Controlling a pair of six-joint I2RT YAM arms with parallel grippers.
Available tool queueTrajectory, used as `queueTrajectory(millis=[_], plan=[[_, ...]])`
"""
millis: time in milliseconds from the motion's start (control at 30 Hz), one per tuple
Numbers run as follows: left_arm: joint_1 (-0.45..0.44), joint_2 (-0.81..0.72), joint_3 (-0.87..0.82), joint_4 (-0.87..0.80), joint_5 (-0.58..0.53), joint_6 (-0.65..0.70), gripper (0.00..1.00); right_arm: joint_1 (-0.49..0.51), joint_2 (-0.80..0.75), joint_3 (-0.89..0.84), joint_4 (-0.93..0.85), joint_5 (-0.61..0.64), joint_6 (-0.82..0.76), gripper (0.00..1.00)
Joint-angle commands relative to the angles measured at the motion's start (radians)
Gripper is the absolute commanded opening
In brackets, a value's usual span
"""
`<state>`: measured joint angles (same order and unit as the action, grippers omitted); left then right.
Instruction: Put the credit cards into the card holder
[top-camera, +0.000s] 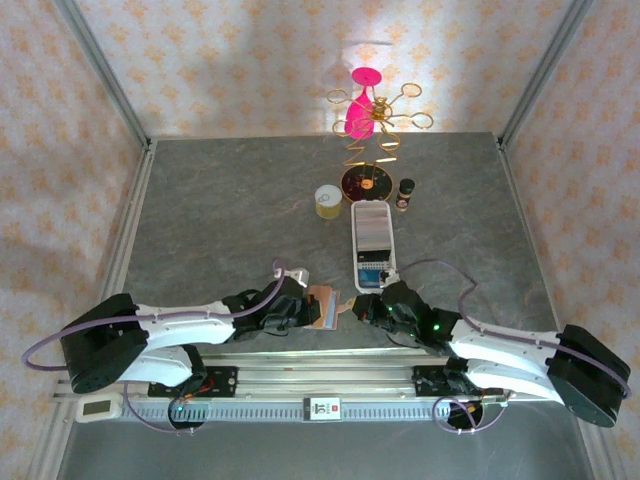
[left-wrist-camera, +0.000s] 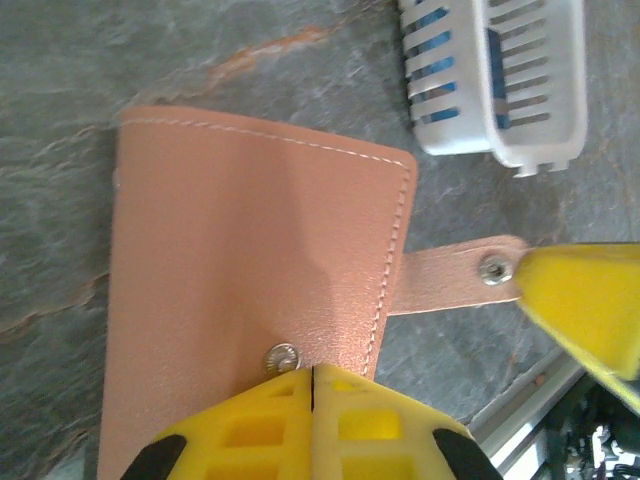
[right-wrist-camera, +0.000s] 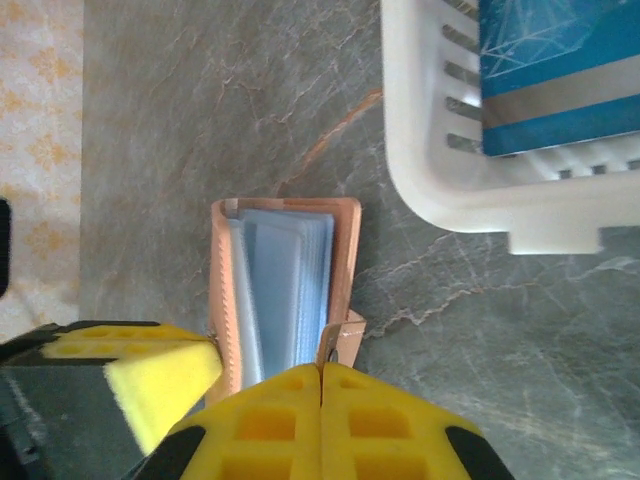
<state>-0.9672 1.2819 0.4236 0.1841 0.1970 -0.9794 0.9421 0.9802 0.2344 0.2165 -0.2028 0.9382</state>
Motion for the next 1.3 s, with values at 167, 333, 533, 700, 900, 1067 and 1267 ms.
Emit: queueTrajectory(millis=[167, 333, 533, 700, 900, 1067, 1267], plan=[[-0.002, 0.012, -0.045, 0.053, -0.009, -0.035, 0.00, 0.008, 0.028, 0.068, 0.008, -0.010, -0.033, 0.00], [-0.001, -0.063, 0.006, -0.059, -0.075, -0.025, 0.00, 0.009, 0.030, 0.068, -0.021, 0.024, -0.018, 0.00], [-0.001, -0.207, -0.028, -0.244, -0.261, -0.059, 0.00, 0.009, 0.037, 0.068, -0.037, 0.041, -0.008, 0.00], [0.001, -0.255, -0.063, -0.359, -0.348, -0.087, 0.00, 0.008, 0.044, 0.069, -0.039, 0.042, -0.009, 0.00], [0.000, -0.241, -0.101, -0.259, -0.273, -0.112, 0.00, 0.009, 0.057, 0.071, -0.025, 0.033, -0.013, 0.00], [0.000, -0.237, -0.109, -0.182, -0.219, -0.119, 0.00, 0.009, 0.061, 0.072, -0.019, 0.026, -0.015, 0.00], [0.000, -0.266, -0.091, -0.087, -0.213, -0.116, 0.00, 0.009, 0.048, 0.066, -0.016, 0.024, -0.013, 0.00]])
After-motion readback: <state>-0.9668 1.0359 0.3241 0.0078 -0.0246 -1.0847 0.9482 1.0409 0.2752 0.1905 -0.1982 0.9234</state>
